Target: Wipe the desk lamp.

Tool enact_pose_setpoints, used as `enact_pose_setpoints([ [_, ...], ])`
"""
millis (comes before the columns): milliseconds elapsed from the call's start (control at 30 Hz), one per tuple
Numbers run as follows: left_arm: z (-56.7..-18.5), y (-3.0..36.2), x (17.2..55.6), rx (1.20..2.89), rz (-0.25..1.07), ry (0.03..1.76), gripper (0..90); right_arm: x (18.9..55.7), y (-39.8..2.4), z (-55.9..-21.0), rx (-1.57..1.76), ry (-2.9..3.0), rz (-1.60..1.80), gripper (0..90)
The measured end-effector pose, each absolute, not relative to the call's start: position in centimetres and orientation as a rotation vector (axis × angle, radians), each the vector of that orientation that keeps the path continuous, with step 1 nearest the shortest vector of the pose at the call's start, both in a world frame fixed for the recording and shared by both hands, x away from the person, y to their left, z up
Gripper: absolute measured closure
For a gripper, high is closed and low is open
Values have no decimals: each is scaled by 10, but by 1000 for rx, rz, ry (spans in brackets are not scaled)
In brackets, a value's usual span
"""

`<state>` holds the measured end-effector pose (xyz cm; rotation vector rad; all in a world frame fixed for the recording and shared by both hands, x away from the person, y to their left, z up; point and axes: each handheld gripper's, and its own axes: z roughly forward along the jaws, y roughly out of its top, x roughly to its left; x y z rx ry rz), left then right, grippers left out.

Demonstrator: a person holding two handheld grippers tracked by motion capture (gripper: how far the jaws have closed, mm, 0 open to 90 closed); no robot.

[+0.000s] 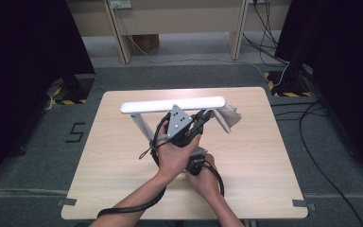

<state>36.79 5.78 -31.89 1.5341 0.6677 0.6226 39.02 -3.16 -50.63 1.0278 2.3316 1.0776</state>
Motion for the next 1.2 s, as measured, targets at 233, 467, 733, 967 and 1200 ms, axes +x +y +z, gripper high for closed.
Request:
enact_pose_setpoints([
  [233, -320, 63, 369, 1529, 626, 674, 827, 390, -31, -506, 1025, 2332, 1074, 900],
  [467, -321, 71, 371, 1515, 625, 696, 827, 390, -31, -506, 1027, 2333, 1076, 900],
  [733, -323, 77, 370, 1502, 628, 702, 827, 391, -30, -506, 1028, 2333, 1071, 900],
  [967, -324, 83, 369, 1497, 635, 705, 827, 391, -30, -506, 1033, 2330, 1075, 900],
  [1200, -324, 88, 368, 1496, 641, 707, 826, 391, -29, -507, 1026, 2326, 1078, 900],
])
